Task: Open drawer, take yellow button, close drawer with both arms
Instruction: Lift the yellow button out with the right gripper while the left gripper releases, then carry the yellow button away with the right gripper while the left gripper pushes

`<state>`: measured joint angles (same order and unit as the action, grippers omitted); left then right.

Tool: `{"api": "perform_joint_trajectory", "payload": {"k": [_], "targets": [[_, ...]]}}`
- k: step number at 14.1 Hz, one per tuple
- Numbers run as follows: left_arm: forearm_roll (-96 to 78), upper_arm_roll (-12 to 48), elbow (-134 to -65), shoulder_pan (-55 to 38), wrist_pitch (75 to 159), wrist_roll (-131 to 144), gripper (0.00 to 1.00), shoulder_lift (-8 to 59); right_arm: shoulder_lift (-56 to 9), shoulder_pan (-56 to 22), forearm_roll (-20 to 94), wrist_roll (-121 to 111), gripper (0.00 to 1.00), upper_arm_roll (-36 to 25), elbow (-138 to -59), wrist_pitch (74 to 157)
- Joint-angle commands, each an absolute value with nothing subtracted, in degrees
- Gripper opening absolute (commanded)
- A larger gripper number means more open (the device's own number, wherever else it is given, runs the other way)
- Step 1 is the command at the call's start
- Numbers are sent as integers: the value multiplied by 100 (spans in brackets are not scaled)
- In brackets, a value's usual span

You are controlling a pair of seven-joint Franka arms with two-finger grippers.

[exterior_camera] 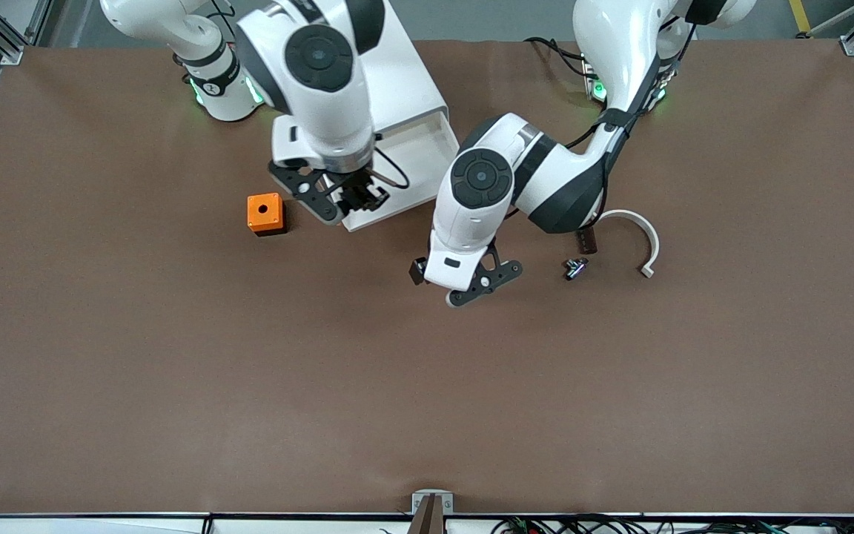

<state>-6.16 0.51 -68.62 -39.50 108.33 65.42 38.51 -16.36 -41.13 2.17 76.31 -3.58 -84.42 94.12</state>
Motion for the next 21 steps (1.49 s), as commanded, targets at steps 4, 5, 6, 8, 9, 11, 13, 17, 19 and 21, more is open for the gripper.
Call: {"api": "perform_joint_trajectory", "payload": {"k": [4,5,6,8,9,11,13,17,19,21], "targets": [[-510,0,-7005,-4297,10688,7014,100,3797,-722,-2832,79,5533,0,-272,-8727,8482],[-527,9,-7005,-4315,10609,7014,100,3788,-547,-2569,88,5163,0,-272,-8858,8464],[-571,26,-7005,-4394,10556,7014,100,3788,-371,-2271,88,4715,0,-264,-9033,8455],[-580,87,-7014,-4438,10451,7022,100,3788,-98,-1620,97,3854,0,-272,-9455,8499],[-580,123,-7014,-4482,10433,7022,100,3788,-79,-1330,97,3371,0,-272,-9553,8508],[-580,237,-7014,-4491,10433,6996,100,3788,-97,-758,97,2561,0,-272,-9860,8752],[-589,369,-7014,-4483,10433,6987,100,3788,-70,-327,97,1980,0,-272,-10404,9348],[-615,571,-7014,-4491,10433,7014,100,3806,-140,306,97,900,0,-272,-11309,10745],[-615,702,-7022,-4491,10433,7022,100,3806,-228,605,97,92,0,-272,-11670,11388],[-668,826,-7022,-4500,10433,7066,100,3832,-473,895,97,-717,0,-272,-11742,11505]]}}
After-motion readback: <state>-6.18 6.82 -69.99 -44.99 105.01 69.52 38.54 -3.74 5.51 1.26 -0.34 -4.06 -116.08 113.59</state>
